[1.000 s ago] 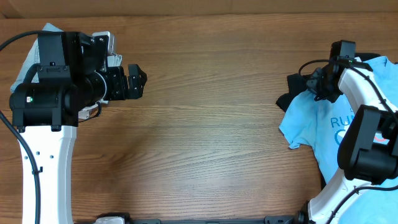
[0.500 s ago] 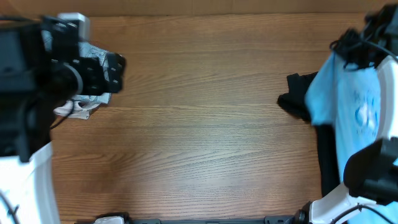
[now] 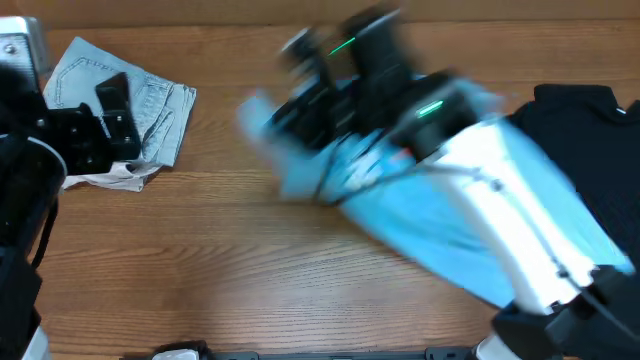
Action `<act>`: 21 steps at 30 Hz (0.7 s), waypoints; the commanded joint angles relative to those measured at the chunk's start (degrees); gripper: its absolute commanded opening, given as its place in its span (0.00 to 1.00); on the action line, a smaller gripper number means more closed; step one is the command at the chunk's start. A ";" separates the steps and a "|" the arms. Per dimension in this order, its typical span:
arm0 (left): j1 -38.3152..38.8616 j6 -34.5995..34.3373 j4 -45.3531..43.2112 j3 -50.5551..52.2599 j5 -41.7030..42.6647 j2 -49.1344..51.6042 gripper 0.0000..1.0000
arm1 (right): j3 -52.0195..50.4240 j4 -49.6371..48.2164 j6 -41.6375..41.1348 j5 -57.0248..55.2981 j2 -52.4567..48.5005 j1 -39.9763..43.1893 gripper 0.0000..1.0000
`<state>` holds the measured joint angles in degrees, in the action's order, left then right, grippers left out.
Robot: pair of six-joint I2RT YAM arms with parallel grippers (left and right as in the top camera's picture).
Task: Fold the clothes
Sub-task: 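Drag the blue t-shirt leftward with the right gripper to table center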
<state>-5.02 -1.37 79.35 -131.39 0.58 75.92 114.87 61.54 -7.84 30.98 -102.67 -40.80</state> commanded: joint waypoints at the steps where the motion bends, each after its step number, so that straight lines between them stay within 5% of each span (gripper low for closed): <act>1: -0.31 -0.81 0.02 -0.96 -5.84 -0.44 1.00 | 0.66 1.40 5.40 -4.50 -0.98 -10.23 0.29; 5: -0.24 -0.76 0.28 -0.94 -2.91 0.31 1.00 | 0.72 2.45 6.34 -22.14 -0.02 -16.48 0.41; 11: -0.22 -0.72 2.95 -0.83 4.07 4.46 1.00 | 0.72 3.43 -4.24 -34.27 3.96 -9.88 0.68; 16: 0.44 -0.35 7.02 -0.81 12.90 11.67 1.00 | 0.72 7.28 -17.81 -34.80 6.84 3.34 0.69; 21: 4.72 1.44 6.73 -0.81 15.45 22.97 1.00 | 0.70 9.66 -19.26 -26.12 7.52 16.46 0.70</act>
<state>-3.22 -1.34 86.28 -131.74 11.03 92.49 114.76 70.46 -22.57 0.32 -97.14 -29.30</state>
